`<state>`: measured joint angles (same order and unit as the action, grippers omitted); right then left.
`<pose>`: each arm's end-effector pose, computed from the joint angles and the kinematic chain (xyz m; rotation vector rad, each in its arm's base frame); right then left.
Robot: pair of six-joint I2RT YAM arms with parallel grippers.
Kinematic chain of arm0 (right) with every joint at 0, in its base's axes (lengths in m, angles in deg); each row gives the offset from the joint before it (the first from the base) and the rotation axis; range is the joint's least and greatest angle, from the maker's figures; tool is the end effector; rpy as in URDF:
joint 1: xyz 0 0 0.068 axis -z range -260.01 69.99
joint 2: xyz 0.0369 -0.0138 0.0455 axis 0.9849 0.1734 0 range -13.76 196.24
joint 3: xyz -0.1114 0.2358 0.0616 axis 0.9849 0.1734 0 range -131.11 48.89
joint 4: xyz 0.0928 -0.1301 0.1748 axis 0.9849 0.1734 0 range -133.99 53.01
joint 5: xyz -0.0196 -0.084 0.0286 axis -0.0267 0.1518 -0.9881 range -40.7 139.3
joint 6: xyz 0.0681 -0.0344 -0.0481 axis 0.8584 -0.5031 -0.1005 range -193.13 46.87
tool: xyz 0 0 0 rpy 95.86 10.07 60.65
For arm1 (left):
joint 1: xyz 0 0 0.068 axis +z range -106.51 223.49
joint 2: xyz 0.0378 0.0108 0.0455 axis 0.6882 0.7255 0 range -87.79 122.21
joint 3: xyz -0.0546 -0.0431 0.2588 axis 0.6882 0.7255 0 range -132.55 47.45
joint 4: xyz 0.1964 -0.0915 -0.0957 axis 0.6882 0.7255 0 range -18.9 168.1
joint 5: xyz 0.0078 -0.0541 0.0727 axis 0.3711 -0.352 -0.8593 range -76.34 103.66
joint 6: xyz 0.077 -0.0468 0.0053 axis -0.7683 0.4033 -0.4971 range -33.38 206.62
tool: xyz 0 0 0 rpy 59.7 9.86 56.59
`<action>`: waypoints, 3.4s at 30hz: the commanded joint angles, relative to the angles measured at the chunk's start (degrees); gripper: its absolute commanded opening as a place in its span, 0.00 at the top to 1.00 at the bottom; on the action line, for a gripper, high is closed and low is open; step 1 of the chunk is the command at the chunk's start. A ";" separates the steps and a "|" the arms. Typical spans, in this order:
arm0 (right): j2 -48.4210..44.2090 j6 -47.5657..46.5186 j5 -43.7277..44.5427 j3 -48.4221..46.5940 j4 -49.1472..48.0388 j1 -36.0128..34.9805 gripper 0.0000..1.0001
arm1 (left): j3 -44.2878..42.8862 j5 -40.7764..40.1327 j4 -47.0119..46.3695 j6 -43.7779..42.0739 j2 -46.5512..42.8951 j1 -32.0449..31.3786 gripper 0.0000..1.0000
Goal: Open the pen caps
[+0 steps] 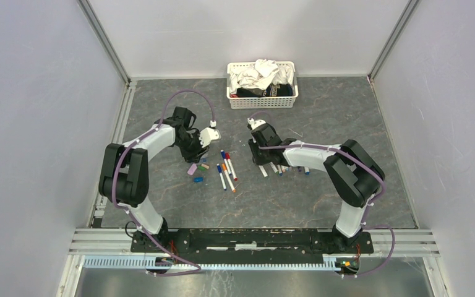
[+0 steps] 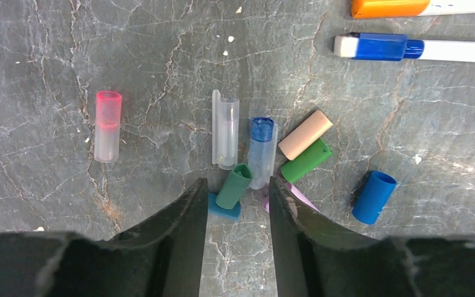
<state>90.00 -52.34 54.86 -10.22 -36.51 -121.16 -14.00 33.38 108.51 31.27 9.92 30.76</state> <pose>0.2866 0.2402 0.1324 -0.4016 2.4740 0.3380 0.2951 -0.0947 0.1454 1.5891 2.2305 -0.3005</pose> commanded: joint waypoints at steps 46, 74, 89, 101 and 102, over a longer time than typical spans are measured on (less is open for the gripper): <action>9.30 -2.67 -2.74 -17.01 7.23 -10.07 0.72 | -20.08 2.81 12.68 20.71 -17.03 2.89 0.00; 4.43 -9.52 -15.92 -9.03 6.56 -1.56 0.91 | -15.90 19.61 27.49 -2.96 -15.02 2.59 0.00; -2.03 -12.38 -50.16 -16.93 16.53 3.65 1.00 | -11.79 21.95 29.37 -21.67 -18.08 -2.53 0.00; -3.39 -8.84 -64.92 -11.48 9.38 2.39 1.00 | -6.78 14.08 22.60 -21.19 -20.62 -14.27 0.15; -3.41 -8.72 -65.43 -11.39 9.18 2.35 1.00 | -6.54 13.56 22.40 -21.14 -20.37 -14.70 0.17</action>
<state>88.41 -61.71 -5.14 -22.03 -23.96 -118.27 -21.86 49.80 133.39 12.99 -10.39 17.88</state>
